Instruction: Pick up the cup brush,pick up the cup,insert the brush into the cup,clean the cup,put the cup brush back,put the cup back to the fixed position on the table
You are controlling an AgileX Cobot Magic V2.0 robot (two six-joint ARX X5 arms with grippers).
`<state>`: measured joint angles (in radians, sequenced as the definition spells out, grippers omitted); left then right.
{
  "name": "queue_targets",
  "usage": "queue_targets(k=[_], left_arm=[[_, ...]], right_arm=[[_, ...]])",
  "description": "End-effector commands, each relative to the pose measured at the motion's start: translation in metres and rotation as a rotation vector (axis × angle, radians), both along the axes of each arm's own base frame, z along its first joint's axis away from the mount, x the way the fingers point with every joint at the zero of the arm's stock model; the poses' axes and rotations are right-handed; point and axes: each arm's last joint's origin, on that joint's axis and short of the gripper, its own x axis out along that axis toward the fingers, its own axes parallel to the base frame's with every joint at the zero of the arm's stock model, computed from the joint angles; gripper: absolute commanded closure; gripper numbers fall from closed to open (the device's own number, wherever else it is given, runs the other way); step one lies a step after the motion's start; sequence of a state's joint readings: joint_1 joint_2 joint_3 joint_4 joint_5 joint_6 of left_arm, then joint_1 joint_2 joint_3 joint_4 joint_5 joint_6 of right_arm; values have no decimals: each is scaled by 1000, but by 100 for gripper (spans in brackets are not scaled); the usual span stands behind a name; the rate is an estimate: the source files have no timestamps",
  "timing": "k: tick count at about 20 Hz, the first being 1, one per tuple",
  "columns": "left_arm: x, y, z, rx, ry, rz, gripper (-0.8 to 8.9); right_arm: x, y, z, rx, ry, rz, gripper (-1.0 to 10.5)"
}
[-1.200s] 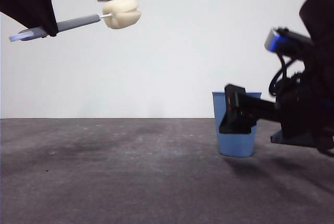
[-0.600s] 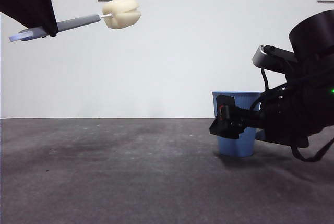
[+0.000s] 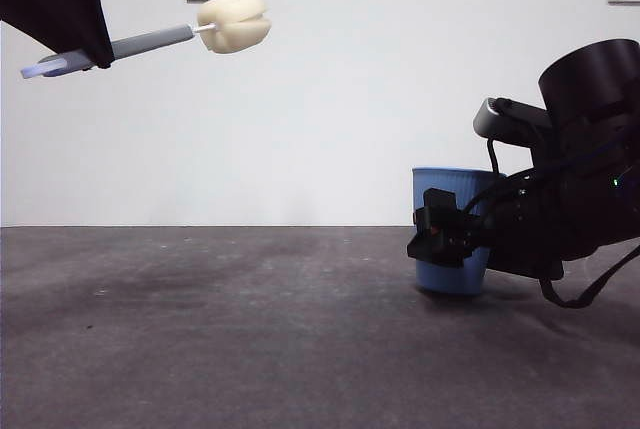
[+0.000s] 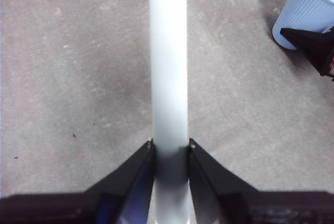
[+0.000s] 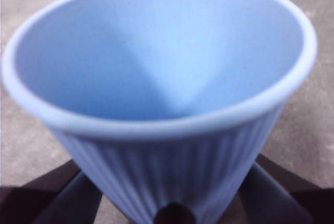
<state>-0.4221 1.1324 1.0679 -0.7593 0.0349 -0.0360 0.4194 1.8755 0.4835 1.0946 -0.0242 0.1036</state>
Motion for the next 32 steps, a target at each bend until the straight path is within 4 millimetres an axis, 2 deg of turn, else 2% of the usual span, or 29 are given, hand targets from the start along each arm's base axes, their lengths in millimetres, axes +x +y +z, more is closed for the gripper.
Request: queue_targets(k=[1,3,5,8,12,16,18,24,27,32], left_arm=[[0,-1,2,0,-16,-12,820],[0,-1,2,1,-16,-12,820],[-1,0,1,17,-11,-25,820],[-4,1,-3,87,13,-81,820],[-9,4,-7,180,51,-167,820],[-17,7,-12,297,101,-305,821],[-20,8,-14,324,128,-335,822],[-20,6,-26,389,226,-482,822],[-15,-4,-37,379,295,-537,822],[-16,-29,-52,417,360,-645,822]], right_arm=[[1,0,-1,-6,-8,1,755],[1,1,-1,-7,-8,2,835],[1,1,-1,-11,-12,9,963],[-3,4,6,-28,17,27,959],[-19,15,41,-184,26,132,959],[-32,27,76,-458,177,301,960],[-35,31,86,-568,275,369,960],[-56,37,88,-959,391,460,960],[-64,40,87,-1145,372,472,960],[-63,42,93,-1354,289,453,960]])
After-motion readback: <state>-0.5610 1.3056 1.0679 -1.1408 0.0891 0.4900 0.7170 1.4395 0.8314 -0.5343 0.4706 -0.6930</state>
